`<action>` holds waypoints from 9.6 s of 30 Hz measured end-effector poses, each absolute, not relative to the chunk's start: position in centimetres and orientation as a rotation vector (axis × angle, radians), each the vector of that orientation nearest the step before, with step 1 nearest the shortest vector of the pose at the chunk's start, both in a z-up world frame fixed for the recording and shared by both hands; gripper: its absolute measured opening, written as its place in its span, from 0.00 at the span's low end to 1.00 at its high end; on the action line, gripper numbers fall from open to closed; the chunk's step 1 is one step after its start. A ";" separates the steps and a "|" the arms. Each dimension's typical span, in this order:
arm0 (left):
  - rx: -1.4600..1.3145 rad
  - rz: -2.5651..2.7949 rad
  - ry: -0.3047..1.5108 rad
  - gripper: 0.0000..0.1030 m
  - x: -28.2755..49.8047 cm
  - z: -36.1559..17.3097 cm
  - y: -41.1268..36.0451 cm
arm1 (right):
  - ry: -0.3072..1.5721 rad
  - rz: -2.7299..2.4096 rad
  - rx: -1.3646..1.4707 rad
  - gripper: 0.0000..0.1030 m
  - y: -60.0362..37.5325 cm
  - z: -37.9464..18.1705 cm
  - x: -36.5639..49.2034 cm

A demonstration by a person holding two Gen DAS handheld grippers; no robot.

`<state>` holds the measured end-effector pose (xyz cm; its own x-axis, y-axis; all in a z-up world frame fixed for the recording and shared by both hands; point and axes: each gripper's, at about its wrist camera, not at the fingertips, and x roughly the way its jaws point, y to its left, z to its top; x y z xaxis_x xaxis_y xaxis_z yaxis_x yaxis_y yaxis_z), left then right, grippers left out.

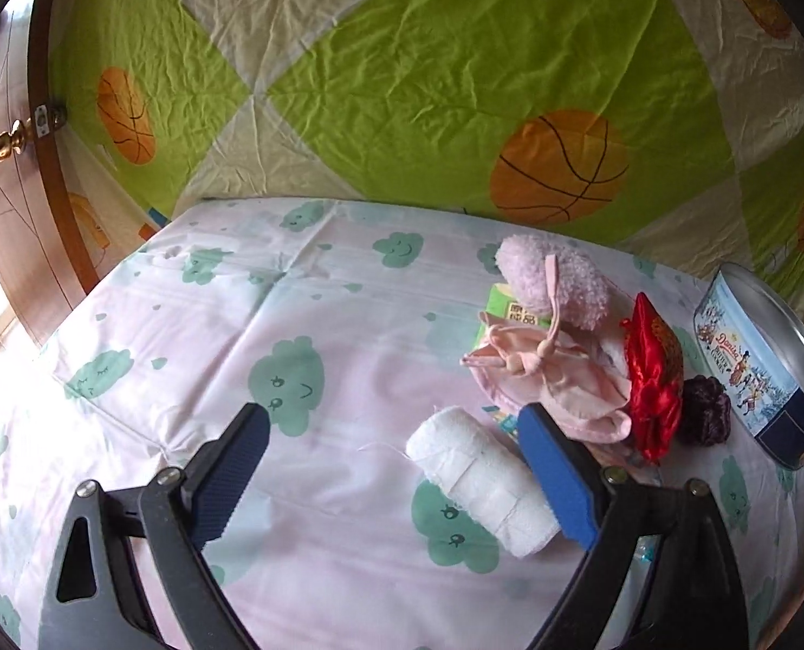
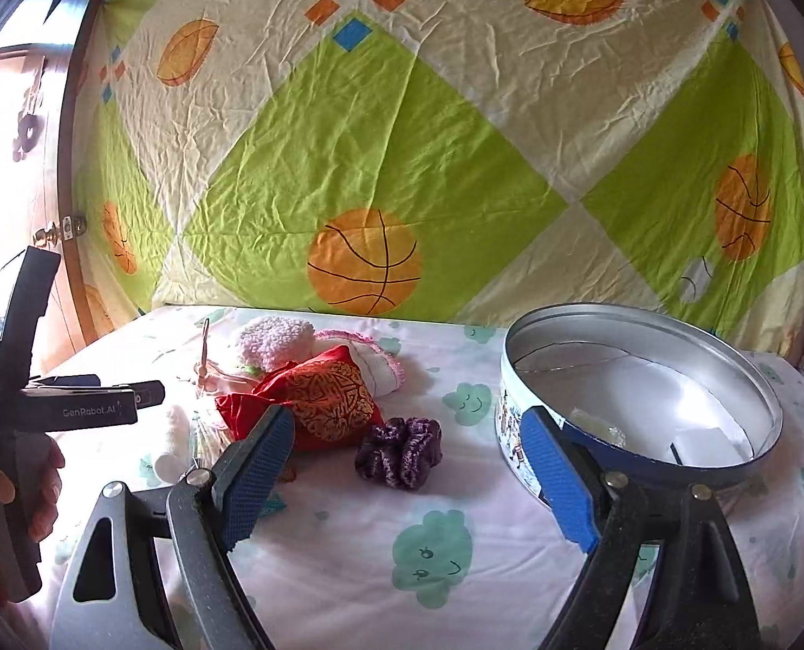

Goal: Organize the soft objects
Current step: 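Grasp the white rolled towel with the left tool, then grasp the purple scrunchie with the right tool, then carry the towel with the left tool while the right tool carries the scrunchie over the tin, then open the left tool to drop the towel while the right tool drops the scrunchie into the tin, then withdraw both tools from the tin and move the left tool toward the pink cloth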

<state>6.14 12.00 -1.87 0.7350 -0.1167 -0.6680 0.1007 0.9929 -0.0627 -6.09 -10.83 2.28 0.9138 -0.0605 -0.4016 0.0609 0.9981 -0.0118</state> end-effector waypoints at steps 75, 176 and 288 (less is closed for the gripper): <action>-0.179 -0.044 0.467 0.33 3.6 -0.3 13.4 | 0.354 0.191 0.025 0.35 -10.3 5.5 -3.9; 0.081 -0.496 0.488 0.33 2.6 3.2 -23.9 | 0.338 -0.422 0.032 0.35 -38.3 4.7 -5.4; 0.164 -0.018 0.423 1.00 6.1 1.5 4.1 | 0.273 -0.231 0.091 0.89 -16.8 3.5 -6.0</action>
